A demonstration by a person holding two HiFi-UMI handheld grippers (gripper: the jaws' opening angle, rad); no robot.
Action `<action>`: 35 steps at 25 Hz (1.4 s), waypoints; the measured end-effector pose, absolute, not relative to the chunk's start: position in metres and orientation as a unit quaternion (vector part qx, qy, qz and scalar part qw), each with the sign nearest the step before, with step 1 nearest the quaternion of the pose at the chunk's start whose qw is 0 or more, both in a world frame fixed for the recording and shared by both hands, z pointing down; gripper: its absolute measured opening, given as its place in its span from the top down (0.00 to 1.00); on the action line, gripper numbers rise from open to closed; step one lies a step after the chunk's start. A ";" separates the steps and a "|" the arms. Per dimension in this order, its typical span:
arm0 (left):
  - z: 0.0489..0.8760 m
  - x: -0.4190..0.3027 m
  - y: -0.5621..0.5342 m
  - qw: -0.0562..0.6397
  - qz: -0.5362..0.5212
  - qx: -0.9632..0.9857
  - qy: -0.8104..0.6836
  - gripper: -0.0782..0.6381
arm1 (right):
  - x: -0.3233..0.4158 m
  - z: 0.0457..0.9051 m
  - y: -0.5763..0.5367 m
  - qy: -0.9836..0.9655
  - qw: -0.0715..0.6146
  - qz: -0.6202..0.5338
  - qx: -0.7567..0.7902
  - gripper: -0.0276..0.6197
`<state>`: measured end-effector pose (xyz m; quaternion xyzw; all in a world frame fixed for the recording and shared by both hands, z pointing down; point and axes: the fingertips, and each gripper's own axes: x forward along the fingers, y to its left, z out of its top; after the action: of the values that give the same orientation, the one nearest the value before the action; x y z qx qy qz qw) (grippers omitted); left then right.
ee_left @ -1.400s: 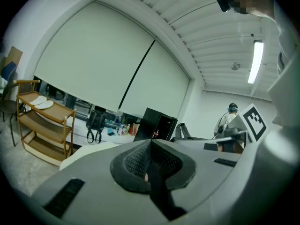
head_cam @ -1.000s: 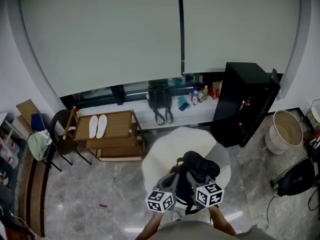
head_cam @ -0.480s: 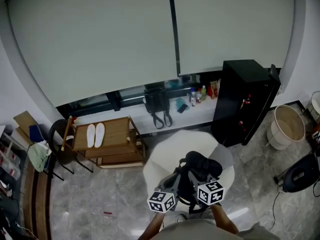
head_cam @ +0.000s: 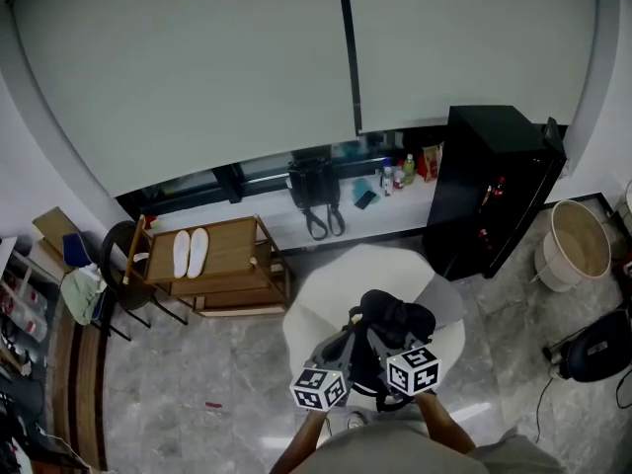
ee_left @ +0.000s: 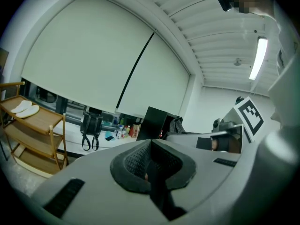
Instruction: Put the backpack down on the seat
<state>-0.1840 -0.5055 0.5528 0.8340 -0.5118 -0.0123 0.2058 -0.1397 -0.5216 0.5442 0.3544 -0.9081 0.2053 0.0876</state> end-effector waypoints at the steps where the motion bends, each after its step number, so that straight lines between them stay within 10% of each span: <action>1: 0.553 -0.183 -0.508 0.206 -0.012 0.833 -0.513 0.85 | -0.140 0.544 -0.523 -0.910 0.087 0.206 0.350 0.89; 35: 0.761 -0.166 -0.403 0.360 0.065 0.783 -0.504 0.85 | -0.108 0.745 -0.384 -0.876 0.184 0.324 0.305 0.89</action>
<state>-0.1655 -0.4026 0.7610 0.7827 -0.5037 0.0646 0.3598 -0.1076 -0.3841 0.7453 0.3050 -0.8763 0.3243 0.1842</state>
